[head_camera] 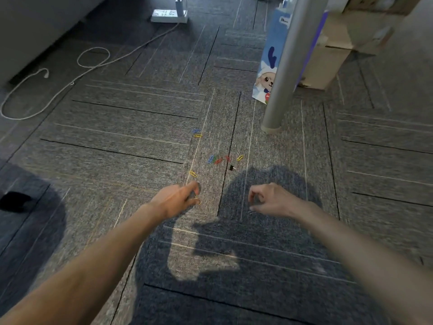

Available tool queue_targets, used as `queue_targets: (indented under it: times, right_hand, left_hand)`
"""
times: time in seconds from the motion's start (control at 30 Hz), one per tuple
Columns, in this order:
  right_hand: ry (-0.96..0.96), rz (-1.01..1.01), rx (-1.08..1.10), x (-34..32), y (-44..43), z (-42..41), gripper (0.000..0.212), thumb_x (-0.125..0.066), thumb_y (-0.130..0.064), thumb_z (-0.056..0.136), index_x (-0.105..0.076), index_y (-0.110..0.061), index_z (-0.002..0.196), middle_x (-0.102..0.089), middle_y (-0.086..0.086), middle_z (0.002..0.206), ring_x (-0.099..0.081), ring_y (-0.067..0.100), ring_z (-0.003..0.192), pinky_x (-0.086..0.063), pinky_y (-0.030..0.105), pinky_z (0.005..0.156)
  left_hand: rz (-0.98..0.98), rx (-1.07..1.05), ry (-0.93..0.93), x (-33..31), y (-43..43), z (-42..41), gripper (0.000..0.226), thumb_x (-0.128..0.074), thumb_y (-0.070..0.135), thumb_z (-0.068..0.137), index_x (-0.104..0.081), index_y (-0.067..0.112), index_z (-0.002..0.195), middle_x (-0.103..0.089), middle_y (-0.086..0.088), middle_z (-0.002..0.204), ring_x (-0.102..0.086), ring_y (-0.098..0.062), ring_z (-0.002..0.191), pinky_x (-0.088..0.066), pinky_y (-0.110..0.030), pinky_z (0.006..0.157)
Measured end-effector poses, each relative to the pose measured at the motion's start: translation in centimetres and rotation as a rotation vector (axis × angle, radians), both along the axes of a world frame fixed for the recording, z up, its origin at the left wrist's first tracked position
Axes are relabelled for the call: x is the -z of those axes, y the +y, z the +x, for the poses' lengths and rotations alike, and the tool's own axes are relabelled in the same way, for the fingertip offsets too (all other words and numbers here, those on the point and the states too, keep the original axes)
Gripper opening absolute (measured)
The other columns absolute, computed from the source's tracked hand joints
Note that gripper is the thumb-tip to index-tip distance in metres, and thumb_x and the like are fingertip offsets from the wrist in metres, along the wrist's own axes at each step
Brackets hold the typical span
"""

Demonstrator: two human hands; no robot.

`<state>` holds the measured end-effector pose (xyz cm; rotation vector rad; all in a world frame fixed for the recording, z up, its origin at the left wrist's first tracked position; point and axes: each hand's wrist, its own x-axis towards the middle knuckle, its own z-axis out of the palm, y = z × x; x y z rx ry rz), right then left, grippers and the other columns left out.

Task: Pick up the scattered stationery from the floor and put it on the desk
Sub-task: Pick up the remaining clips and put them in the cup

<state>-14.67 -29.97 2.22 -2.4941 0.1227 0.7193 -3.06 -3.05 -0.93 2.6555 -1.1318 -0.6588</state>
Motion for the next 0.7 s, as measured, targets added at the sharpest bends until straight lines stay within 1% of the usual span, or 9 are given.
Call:
queue_targets:
  times: [0.1,0.2,0.3,0.37,0.4,0.47,0.57,0.67,0.7]
  right_hand:
    - [-0.03,-0.123,-0.111,0.7,-0.4,-0.9,0.014,-0.066,-0.026,0.091,-0.062,-0.02,0.102,-0.055,-0.009,0.082,-0.057,0.012,0.076,-0.049,0.028,0.068]
    - [-0.057,-0.147,-0.107,1.4,-0.6,-1.3,0.008,-0.065,-0.023,0.092,-0.065,-0.019,0.099,-0.061,-0.004,0.091,-0.061,0.014,0.087,-0.051,0.03,0.077]
    - [-0.043,-0.124,-0.082,1.6,-0.7,-1.5,0.005,-0.065,-0.023,0.091,-0.062,-0.019,0.091,-0.06,-0.007,0.089,-0.06,0.013,0.085,-0.049,0.025,0.074]
    - [0.009,-0.042,0.025,1.8,-0.4,-1.4,0.011,-0.062,-0.026,0.092,-0.058,-0.018,0.085,-0.06,-0.006,0.085,-0.059,0.011,0.078,-0.047,0.022,0.066]
    - [0.032,0.065,0.139,1.8,-0.1,-1.3,0.015,-0.059,-0.026,0.093,-0.057,-0.015,0.084,-0.059,-0.004,0.081,-0.056,0.01,0.071,-0.045,0.021,0.062]
    - [0.052,0.385,0.389,1.2,0.7,-1.0,0.023,-0.049,-0.018,0.097,-0.05,-0.01,0.075,-0.05,-0.002,0.065,-0.043,0.011,0.054,-0.037,0.02,0.051]
    - [0.065,0.873,0.638,0.4,1.8,-0.3,0.034,-0.036,-0.01,0.093,-0.033,-0.02,0.06,-0.03,-0.005,0.049,-0.022,0.01,0.041,-0.016,0.022,0.042]
    - [0.031,1.213,0.808,0.3,3.0,0.1,0.025,-0.032,-0.009,0.085,-0.031,-0.02,0.063,-0.032,-0.004,0.048,-0.02,0.009,0.037,-0.016,0.018,0.036]
    - [0.014,1.282,0.847,0.3,3.4,0.3,0.023,-0.032,-0.007,0.083,-0.032,-0.019,0.064,-0.036,-0.002,0.049,-0.021,0.009,0.036,-0.017,0.017,0.035]
  left_hand:
    - [0.033,0.072,-0.104,0.3,0.1,-0.1,0.031,-0.045,0.037,0.097,-0.045,0.018,0.122,-0.046,0.008,0.059,-0.04,-0.002,0.045,-0.03,-0.011,0.045]
    - [0.04,0.09,-0.138,0.4,0.0,-0.4,0.027,-0.042,0.034,0.099,-0.047,0.017,0.119,-0.044,0.007,0.057,-0.041,-0.006,0.045,-0.035,-0.014,0.047]
    - [0.084,0.091,-0.15,0.5,0.0,-0.6,0.027,-0.039,0.035,0.099,-0.046,0.016,0.118,-0.043,0.007,0.059,-0.042,-0.009,0.047,-0.041,-0.018,0.047]
    - [0.119,0.075,-0.125,0.5,-0.1,-0.5,0.026,-0.037,0.036,0.1,-0.044,0.017,0.116,-0.043,0.007,0.061,-0.044,-0.009,0.05,-0.046,-0.021,0.05]
    - [0.132,0.066,-0.101,0.5,-0.3,-0.4,0.025,-0.037,0.036,0.1,-0.043,0.016,0.114,-0.044,0.008,0.063,-0.045,-0.009,0.052,-0.046,-0.021,0.051]
    - [0.14,0.035,-0.025,0.2,-0.7,-0.2,0.023,-0.037,0.034,0.1,-0.044,0.014,0.111,-0.05,0.009,0.069,-0.051,-0.01,0.057,-0.04,-0.017,0.049]
    - [0.148,-0.037,0.109,-0.3,-1.1,-0.1,0.022,-0.041,0.034,0.099,-0.047,0.014,0.108,-0.059,0.002,0.08,-0.057,-0.012,0.065,-0.035,-0.015,0.048]
    - [0.188,-0.074,0.167,-0.7,-1.4,-0.1,0.024,-0.044,0.038,0.097,-0.047,0.015,0.104,-0.056,0.004,0.079,-0.056,-0.011,0.067,-0.036,-0.017,0.049]
    - [0.135,-0.115,0.245,-0.7,-1.5,-0.1,0.024,-0.045,0.037,0.097,-0.048,0.013,0.1,-0.055,0.004,0.076,-0.053,-0.01,0.063,-0.038,-0.017,0.049]
